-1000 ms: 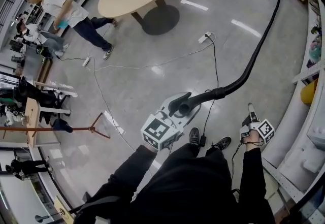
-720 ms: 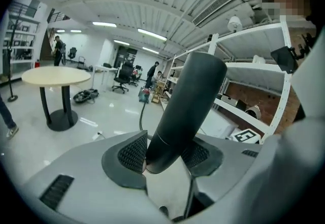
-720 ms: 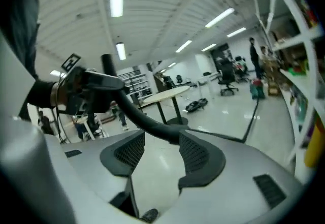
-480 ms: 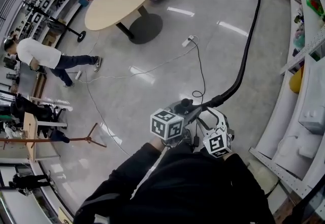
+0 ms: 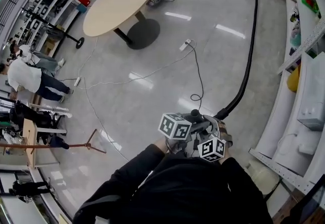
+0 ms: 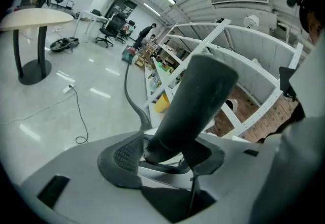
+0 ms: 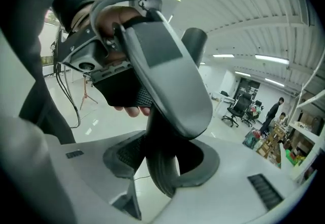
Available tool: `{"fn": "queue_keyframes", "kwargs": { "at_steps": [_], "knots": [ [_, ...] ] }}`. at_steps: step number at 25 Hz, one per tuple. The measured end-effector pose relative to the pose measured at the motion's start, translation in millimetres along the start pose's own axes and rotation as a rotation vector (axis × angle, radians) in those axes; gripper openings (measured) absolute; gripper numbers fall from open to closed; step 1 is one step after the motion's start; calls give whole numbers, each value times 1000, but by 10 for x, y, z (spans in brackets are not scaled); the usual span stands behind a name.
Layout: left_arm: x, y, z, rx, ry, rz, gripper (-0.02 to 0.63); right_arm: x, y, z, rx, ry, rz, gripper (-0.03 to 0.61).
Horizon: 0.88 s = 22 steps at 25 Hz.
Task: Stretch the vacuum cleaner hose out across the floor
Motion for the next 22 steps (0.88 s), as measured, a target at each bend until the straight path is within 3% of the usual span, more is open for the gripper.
{"fn": "queue_keyframes", "kwargs": {
  "at_steps": [3, 6, 11, 16, 22],
  "knots": [
    [-219, -78, -10, -16, 75, 45, 293, -239, 36, 0, -18, 130, 82, 166],
    [-476, -336, 130, -39, 101, 58, 299, -522, 131, -87, -50, 266, 166, 164],
    [-1118, -959, 718, -58, -69, -14, 298, -724, 392, -31, -52, 388, 251, 164],
    [-1875, -1358, 1322, 4, -100, 68, 298, -842, 679, 87, -94, 461, 336, 164],
    [-2316, -1707, 1552, 56, -183, 119, 298, -1290, 917, 412, -81, 549, 408, 164]
  ]
}}
Point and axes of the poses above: the fingertips, and each gripper's own axes: y forward along the fingers, z to its left, x out of its top, the point moved 4 cm from there along -y, backward along the fingers, and after that the axes turned 5 degrees about z, right-handed, at the moved point
